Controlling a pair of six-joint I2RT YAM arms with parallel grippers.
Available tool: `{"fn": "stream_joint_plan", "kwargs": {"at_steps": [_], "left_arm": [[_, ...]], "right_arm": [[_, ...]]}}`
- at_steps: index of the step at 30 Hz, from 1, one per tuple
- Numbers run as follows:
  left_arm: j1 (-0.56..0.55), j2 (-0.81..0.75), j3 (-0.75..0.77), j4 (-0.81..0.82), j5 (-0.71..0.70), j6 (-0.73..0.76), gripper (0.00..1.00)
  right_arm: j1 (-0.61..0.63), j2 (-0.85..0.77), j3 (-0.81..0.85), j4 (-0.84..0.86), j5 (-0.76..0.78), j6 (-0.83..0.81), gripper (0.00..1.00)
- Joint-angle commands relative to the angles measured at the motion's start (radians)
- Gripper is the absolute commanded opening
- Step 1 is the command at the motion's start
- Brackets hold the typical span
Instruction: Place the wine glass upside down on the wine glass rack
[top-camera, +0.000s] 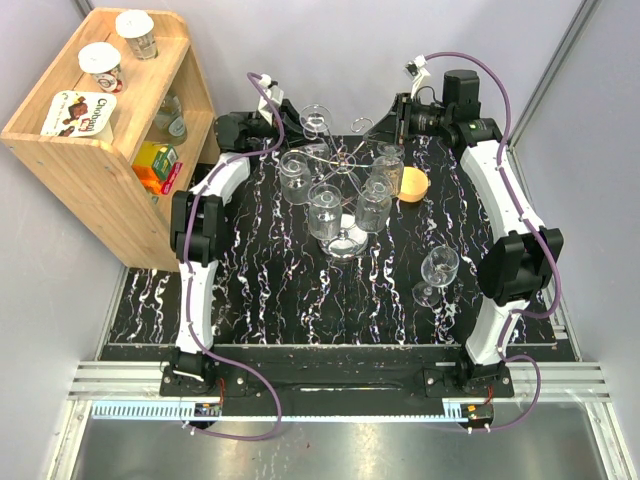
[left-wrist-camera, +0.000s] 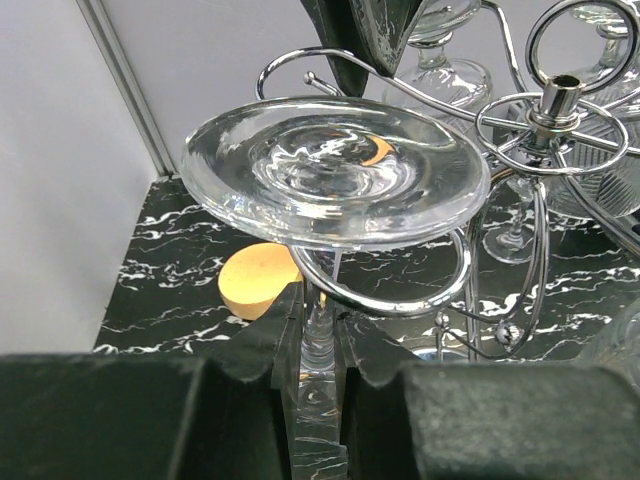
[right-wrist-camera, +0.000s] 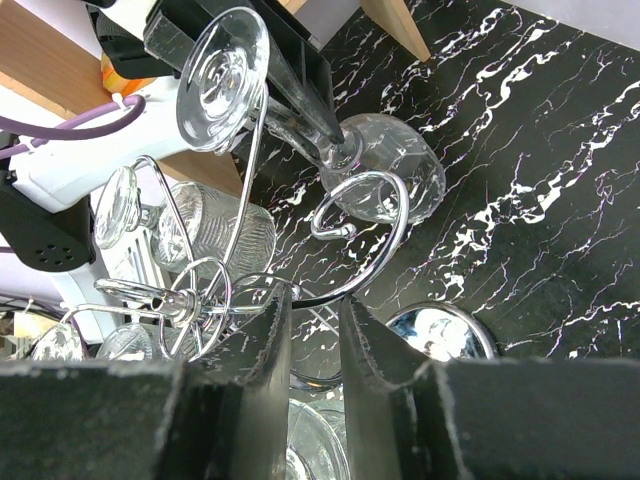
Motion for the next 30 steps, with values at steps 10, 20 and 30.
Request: {"fn": "stream_joint_plan", "kwargs": {"at_steps": [10, 20, 30], "left_arm": [[0.036, -0.156, -0.149, 0.373, -0.053, -0.068, 0.00], [0.023, -0.280, -0.330, 0.375, 0.006, -0.029, 0.00], [-0.004, -0.340, -0.487, 0.373, 0.012, 0.063, 0.00]], "right_arm": [[0.032, -0.032, -0.038, -0.045, 0.026, -0.043, 0.01], [0.029, -0.032, -0.040, -0.031, 0.043, -0.025, 0.01], [0.029, -0.037, -0.040, -0.033, 0.060, -0.029, 0.02]]}}
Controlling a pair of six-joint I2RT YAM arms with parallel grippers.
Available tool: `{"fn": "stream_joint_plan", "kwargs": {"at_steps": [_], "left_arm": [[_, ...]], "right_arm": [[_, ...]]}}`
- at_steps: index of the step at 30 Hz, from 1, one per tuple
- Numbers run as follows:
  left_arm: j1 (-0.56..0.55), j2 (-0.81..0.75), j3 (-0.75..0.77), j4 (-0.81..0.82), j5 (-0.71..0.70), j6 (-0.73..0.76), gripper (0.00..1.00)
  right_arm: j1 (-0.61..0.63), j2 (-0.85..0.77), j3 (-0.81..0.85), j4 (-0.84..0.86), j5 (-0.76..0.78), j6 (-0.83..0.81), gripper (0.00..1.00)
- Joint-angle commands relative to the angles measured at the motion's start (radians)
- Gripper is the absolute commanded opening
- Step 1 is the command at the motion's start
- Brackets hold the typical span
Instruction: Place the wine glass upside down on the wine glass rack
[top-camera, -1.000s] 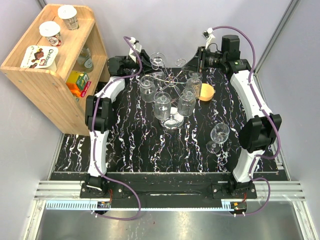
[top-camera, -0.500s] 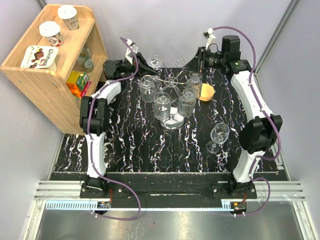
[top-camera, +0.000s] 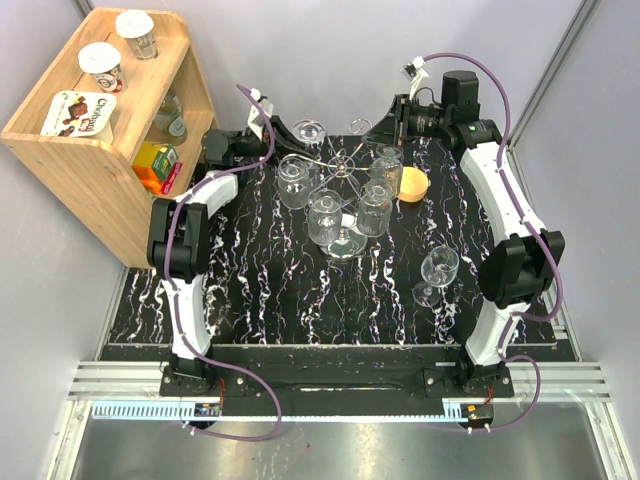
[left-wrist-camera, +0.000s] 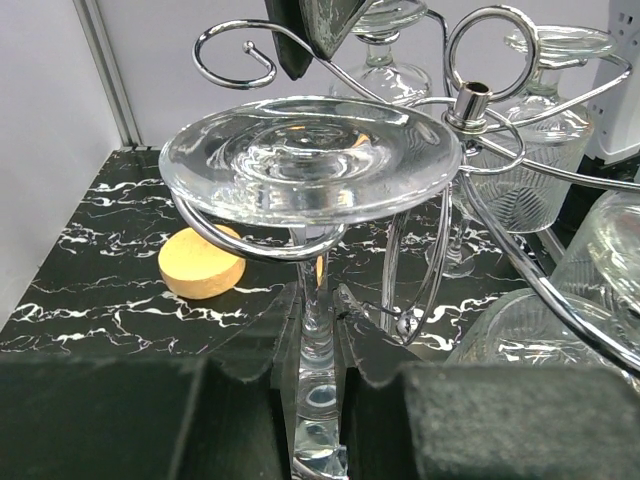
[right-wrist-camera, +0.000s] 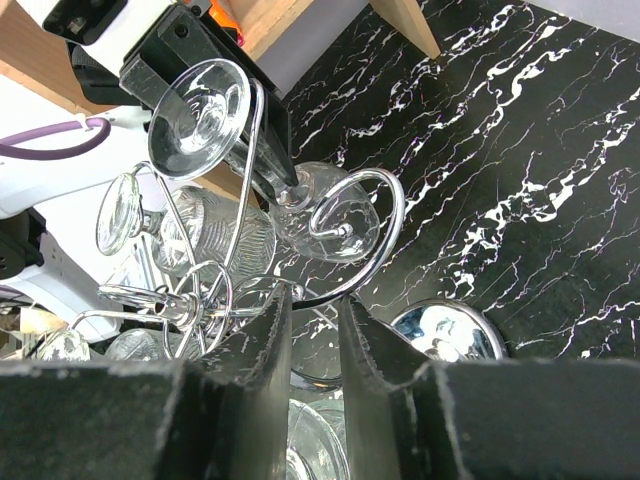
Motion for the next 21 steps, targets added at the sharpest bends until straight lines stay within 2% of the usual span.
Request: {"fn": "stream_joint_plan", "kwargs": {"at_steps": [1, 2, 7, 10, 21], "left_arm": [[-0.017, -0.070, -0.038, 0.369, 0.032, 0.057, 0.00], [-0.018, -0.067, -0.038, 0.369, 0.030, 0.058, 0.00], [-0.017, -0.038, -0.019, 0.369, 0.016, 0.045, 0.25], [-0.017, -0.025, 0.004, 0.369, 0.021, 0.032, 0.26], [-0.011, -0.004, 0.023, 0.367, 0.013, 0.020, 0.50]], "right_arm": [[0.024, -0.018, -0.022, -0.037, 0.061, -0.038, 0.03], [0.022, -0.018, -0.024, -0.039, 0.064, -0.038, 0.04], [0.021, -0.023, -0.024, -0.039, 0.072, -0.038, 0.08], [0.019, -0.029, -0.030, -0.039, 0.073, -0.039, 0.08], [0.016, -0.042, -0.045, -0.039, 0.075, -0.047, 0.08]]}}
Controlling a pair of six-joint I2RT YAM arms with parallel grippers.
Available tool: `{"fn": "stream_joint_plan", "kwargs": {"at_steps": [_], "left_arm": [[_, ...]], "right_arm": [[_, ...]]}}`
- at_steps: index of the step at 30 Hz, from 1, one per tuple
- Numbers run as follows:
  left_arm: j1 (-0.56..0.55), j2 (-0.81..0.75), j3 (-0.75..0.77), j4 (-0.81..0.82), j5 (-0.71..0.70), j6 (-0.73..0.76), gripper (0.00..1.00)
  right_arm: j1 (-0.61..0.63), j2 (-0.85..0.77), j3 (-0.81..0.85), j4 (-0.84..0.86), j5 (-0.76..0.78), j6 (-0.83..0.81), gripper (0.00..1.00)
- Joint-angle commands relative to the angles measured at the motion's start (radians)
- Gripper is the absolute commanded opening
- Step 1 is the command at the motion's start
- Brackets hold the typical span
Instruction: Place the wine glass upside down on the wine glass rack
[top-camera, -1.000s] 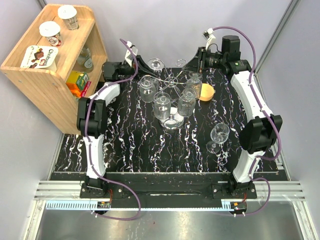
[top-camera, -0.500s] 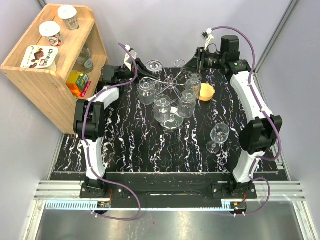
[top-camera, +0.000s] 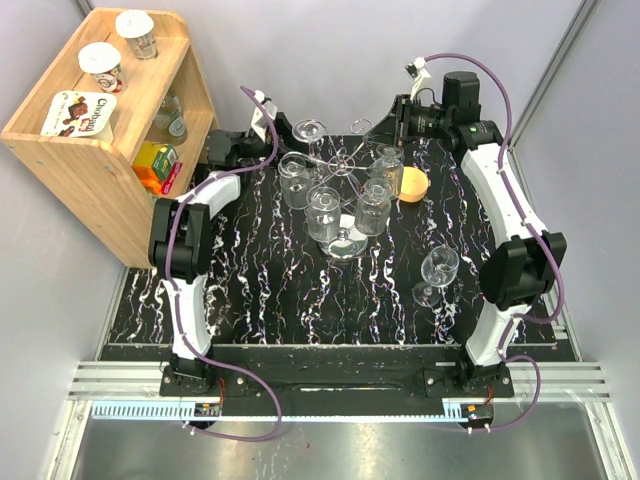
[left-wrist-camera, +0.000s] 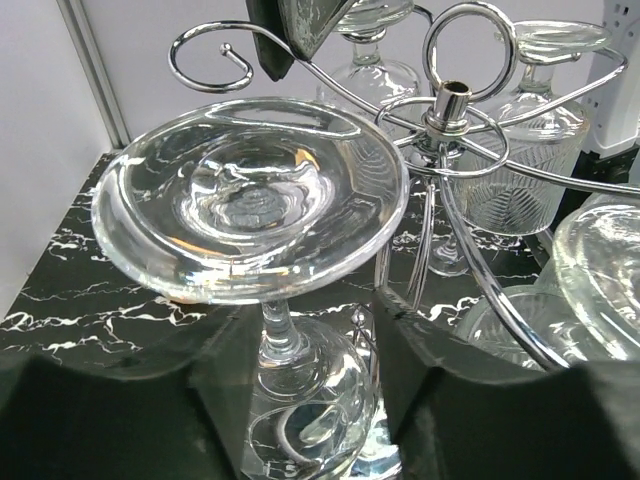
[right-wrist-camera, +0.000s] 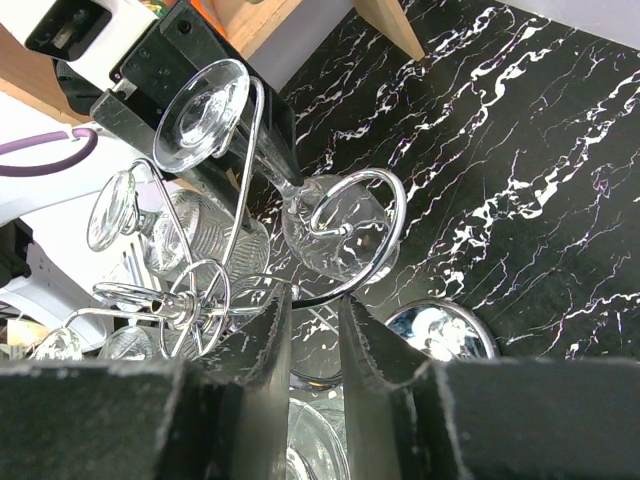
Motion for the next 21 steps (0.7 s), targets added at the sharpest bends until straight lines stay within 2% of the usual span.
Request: {"fn": "stream_joint_plan", "kwargs": {"at_steps": [1, 2, 3, 8, 10, 11, 12, 19, 20, 21], "left_arm": [[0.007, 0.001, 0.043, 0.364, 0.017, 0.000, 0.54], [0.012, 0.001, 0.040, 0.364, 0.017, -0.002, 0.60], [0.018, 0.001, 0.043, 0.364, 0.012, -0.006, 0.71], [0.053, -0.002, 0.070, 0.363, -0.016, -0.049, 0.75], [0.070, -0.005, 0.086, 0.364, -0.014, -0.072, 0.85], [0.073, -0.005, 0.092, 0.364, -0.005, -0.083, 0.96], [0.079, -0.011, 0.092, 0.364, 0.003, -0.094, 0.99], [0.134, -0.071, 0.055, 0.364, 0.024, -0.160, 0.99], [0.148, -0.080, 0.057, 0.364, 0.020, -0.176, 0.99], [0.159, -0.091, 0.058, 0.364, 0.015, -0.204, 0.99]], "right_arm": [[0.013, -0.028, -0.034, -0.038, 0.041, -0.048, 0.08], [0.013, -0.031, -0.037, -0.041, 0.044, -0.051, 0.08], [0.011, -0.034, -0.040, -0.044, 0.045, -0.056, 0.08], [0.011, -0.046, -0.051, -0.049, 0.049, -0.065, 0.10], [0.011, -0.054, -0.057, -0.054, 0.051, -0.070, 0.12], [0.013, -0.057, -0.063, -0.055, 0.054, -0.071, 0.14], [0.011, -0.063, -0.066, -0.057, 0.055, -0.076, 0.17], [0.013, -0.117, -0.092, -0.080, 0.078, -0.108, 0.46], [0.013, -0.129, -0.095, -0.083, 0.081, -0.114, 0.58], [0.011, -0.134, -0.099, -0.086, 0.087, -0.119, 0.66]]}}
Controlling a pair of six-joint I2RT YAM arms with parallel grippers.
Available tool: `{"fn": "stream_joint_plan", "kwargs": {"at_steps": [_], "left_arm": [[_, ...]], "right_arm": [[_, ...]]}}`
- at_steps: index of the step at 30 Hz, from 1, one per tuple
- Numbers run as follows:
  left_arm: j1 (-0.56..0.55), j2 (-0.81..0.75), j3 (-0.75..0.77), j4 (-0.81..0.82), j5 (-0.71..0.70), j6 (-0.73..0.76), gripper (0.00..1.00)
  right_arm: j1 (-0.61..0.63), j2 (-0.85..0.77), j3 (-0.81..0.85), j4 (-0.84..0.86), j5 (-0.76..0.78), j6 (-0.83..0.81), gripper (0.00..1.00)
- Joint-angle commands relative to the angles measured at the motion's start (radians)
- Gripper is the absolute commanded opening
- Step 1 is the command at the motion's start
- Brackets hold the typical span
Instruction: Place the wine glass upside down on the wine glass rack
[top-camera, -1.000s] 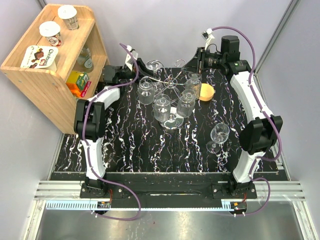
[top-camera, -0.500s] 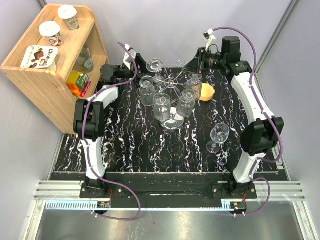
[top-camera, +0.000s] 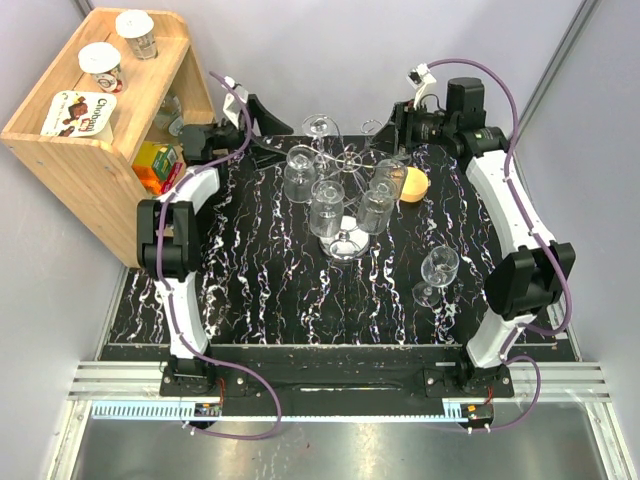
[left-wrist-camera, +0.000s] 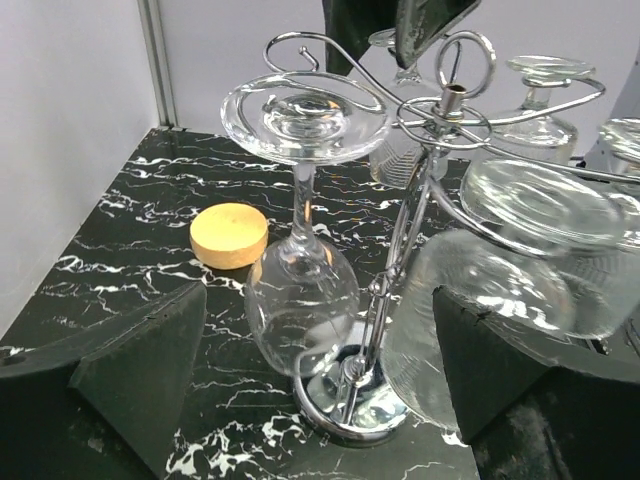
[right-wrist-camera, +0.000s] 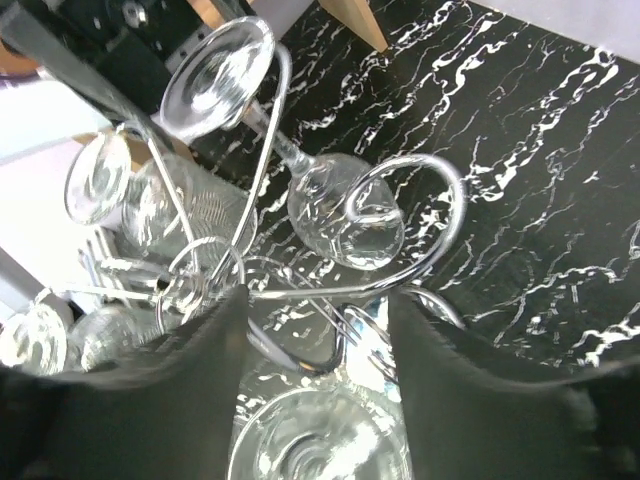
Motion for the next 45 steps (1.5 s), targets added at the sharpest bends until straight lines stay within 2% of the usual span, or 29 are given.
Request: {"fn": "stream_joint_plan", "kwargs": {"at_steps": [1, 4, 12, 19, 26, 29, 31, 33, 35, 37, 38, 39, 43, 45], "left_arm": [[0.050, -0.091, 0.015, 0.357, 0.017, -0.105, 0.99], [0.069, -0.105, 0.045, 0.357, 0.038, -0.174, 0.99], [0.069, -0.185, 0.061, 0.357, 0.092, -0.320, 0.99], [0.069, -0.225, 0.188, 0.357, 0.100, -0.603, 0.99], [0.061, -0.242, 0.225, 0.325, 0.026, -0.859, 0.99], [0.058, -0.252, 0.190, 0.207, -0.038, -0.855, 0.99], [0.054, -0.289, 0.147, 0.053, -0.069, -0.742, 0.99], [0.052, -0.346, 0.108, -0.212, -0.115, -0.540, 0.99], [0.052, -0.410, 0.139, -0.793, -0.187, -0.194, 0.99], [0.037, -0.449, 0.267, -1.304, -0.309, 0.240, 0.99], [0.021, -0.456, 0.338, -1.492, -0.402, 0.431, 0.99], [0.006, -0.463, 0.367, -1.572, -0.452, 0.521, 0.99], [-0.019, -0.486, 0.386, -1.703, -0.541, 0.648, 0.99], [-0.040, -0.512, 0.346, -1.740, -0.575, 0.721, 0.99]], "right_arm": [[0.014, -0.065, -0.023, -0.077, 0.022, -0.060, 0.71], [0.014, -0.062, 0.004, -0.133, 0.025, -0.078, 0.82], [0.011, -0.144, -0.059, -0.120, 0.062, -0.118, 0.83], [-0.001, -0.235, -0.060, -0.169, 0.120, -0.196, 0.85], [-0.011, -0.290, -0.083, -0.247, 0.137, -0.287, 0.85], [-0.012, -0.306, -0.099, -0.259, 0.140, -0.319, 0.85], [-0.011, -0.306, -0.099, -0.267, 0.162, -0.333, 0.85], [-0.014, -0.307, -0.100, -0.268, 0.182, -0.348, 0.86], [-0.015, -0.309, -0.097, -0.273, 0.197, -0.362, 0.86], [-0.018, -0.313, -0.091, -0.281, 0.197, -0.370, 0.86], [-0.018, -0.313, -0.088, -0.282, 0.194, -0.370, 0.86], [-0.018, -0.312, -0.085, -0.282, 0.189, -0.371, 0.86], [-0.021, -0.303, -0.082, -0.285, 0.159, -0.394, 0.87], [-0.021, -0.293, -0.077, -0.294, 0.140, -0.417, 0.86]]}}
